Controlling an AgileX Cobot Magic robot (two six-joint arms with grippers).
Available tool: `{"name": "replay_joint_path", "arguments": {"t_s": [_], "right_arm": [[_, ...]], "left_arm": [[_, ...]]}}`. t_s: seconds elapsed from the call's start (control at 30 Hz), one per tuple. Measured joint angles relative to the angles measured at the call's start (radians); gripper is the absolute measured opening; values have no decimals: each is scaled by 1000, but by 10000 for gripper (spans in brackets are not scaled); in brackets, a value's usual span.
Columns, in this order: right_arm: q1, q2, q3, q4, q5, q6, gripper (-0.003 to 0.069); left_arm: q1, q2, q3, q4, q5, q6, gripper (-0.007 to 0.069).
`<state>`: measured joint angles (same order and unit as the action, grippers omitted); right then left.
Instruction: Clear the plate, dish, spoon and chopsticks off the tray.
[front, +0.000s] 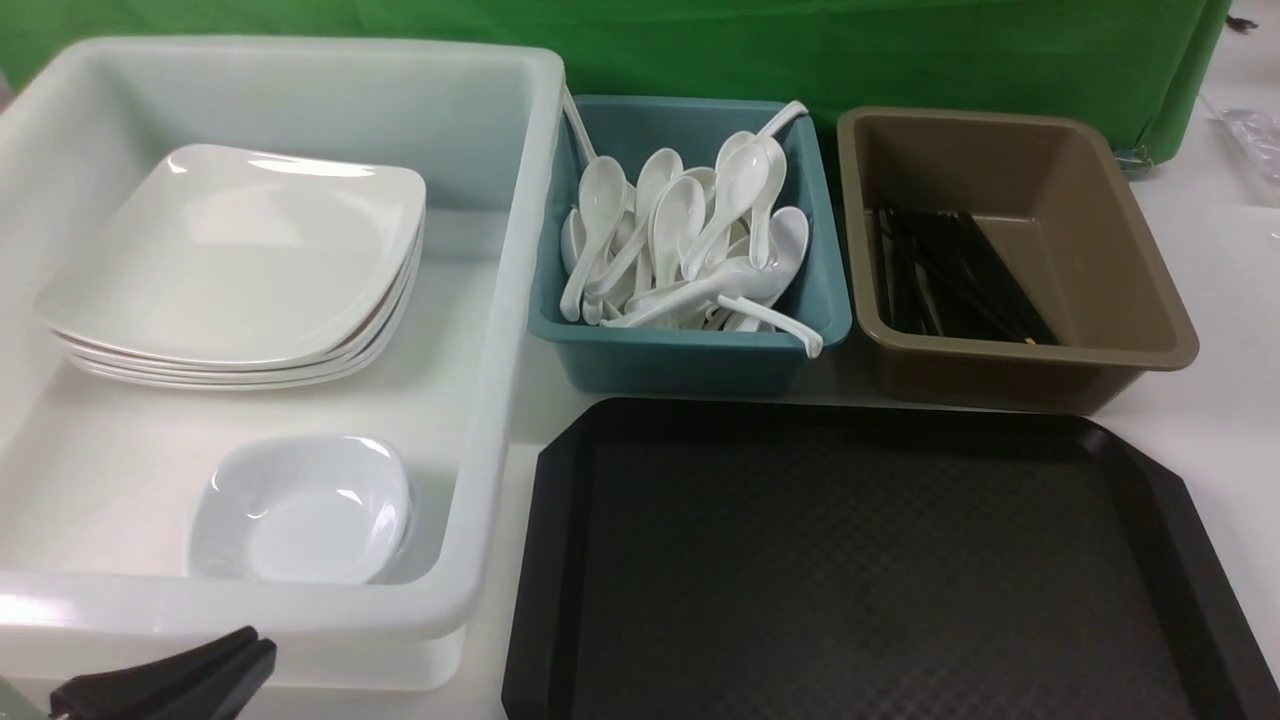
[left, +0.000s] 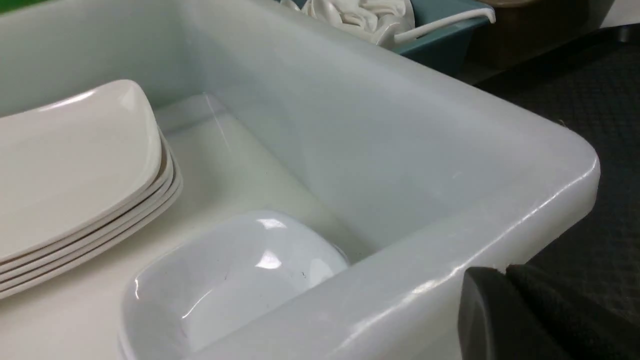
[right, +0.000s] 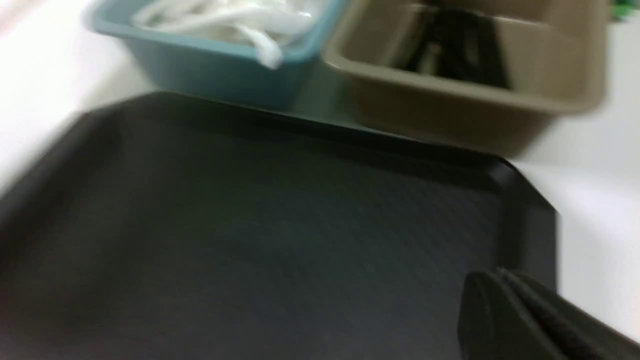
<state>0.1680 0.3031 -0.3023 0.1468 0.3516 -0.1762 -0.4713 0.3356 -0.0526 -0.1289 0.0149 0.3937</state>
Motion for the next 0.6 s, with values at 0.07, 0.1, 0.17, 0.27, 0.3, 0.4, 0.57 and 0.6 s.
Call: {"name": "replay_joint_path", "arguments": {"t_s": [0.07,0.1,0.17,0.27,0.3,0.4,0.57,0.6], "right_arm": [[-41,-92,87,14,-26,-20,16],[-67,-142,152,21,-40,-29,16],[-87,-211,226,25,-67,-33,16],[-97,-296,305,27,-115,-26,16],[-98,-300,308,26,-116,-25,16],[-100,-301,308,25,-115,-24,16],[-103,-302,308,20,-117,-27,16],[-103,-302,308,20,-117,-27,16]], "left_arm": [[0,0,5,0,1,0,11],[0,0,10,0,0,0,11],[0,0,12,0,1,0,13],[0,0,12,0,-1,0,13],[0,0,12,0,-1,0,13],[0,-1,12,0,-1,0,13],[0,-1,13,0,-1,0,13],[0,-1,13,0,-1,0,13]]}}
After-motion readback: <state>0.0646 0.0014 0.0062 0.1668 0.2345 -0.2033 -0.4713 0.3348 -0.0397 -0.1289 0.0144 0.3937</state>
